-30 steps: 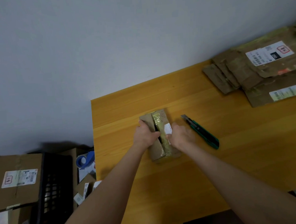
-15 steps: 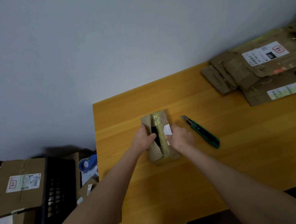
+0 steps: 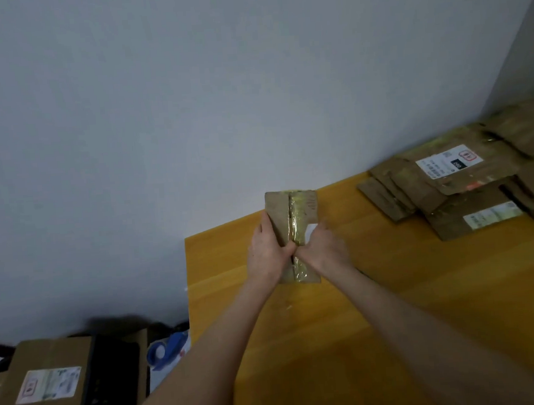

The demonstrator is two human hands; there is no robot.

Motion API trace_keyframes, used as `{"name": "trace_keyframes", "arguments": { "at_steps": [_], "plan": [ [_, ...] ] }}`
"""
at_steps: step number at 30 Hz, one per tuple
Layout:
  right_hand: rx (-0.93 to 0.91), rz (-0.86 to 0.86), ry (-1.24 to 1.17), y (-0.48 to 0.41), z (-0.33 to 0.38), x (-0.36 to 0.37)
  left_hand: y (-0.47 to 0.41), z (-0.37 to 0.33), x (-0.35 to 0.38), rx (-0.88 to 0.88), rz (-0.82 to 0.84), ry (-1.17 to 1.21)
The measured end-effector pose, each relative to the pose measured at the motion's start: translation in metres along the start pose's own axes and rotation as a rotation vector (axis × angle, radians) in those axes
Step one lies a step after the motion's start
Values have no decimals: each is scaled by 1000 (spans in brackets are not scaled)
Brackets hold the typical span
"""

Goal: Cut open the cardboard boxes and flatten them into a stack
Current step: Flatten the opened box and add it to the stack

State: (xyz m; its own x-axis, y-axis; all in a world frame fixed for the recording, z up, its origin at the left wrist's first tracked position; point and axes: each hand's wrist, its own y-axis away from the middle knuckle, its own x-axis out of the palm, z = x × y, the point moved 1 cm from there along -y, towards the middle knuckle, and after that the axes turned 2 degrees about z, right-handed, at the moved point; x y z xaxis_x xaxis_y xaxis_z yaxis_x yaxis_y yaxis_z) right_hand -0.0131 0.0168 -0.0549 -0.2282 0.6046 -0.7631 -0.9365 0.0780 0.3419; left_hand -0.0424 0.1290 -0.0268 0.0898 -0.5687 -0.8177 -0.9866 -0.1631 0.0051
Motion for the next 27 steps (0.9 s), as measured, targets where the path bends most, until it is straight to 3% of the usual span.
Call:
{"name": "trace_keyframes", "arguments": {
  "at_steps": [8, 15, 27],
  "plan": [
    [-40, 26, -120, 7, 4, -14, -10, -6, -17, 32, 142, -53],
    [-110, 147, -253, 9, 3, -16, -12, 14, -25, 21, 235, 14],
    [-166, 126, -320, 7, -5, -24, -6, 31, -46, 128, 309, 2]
  ]
}}
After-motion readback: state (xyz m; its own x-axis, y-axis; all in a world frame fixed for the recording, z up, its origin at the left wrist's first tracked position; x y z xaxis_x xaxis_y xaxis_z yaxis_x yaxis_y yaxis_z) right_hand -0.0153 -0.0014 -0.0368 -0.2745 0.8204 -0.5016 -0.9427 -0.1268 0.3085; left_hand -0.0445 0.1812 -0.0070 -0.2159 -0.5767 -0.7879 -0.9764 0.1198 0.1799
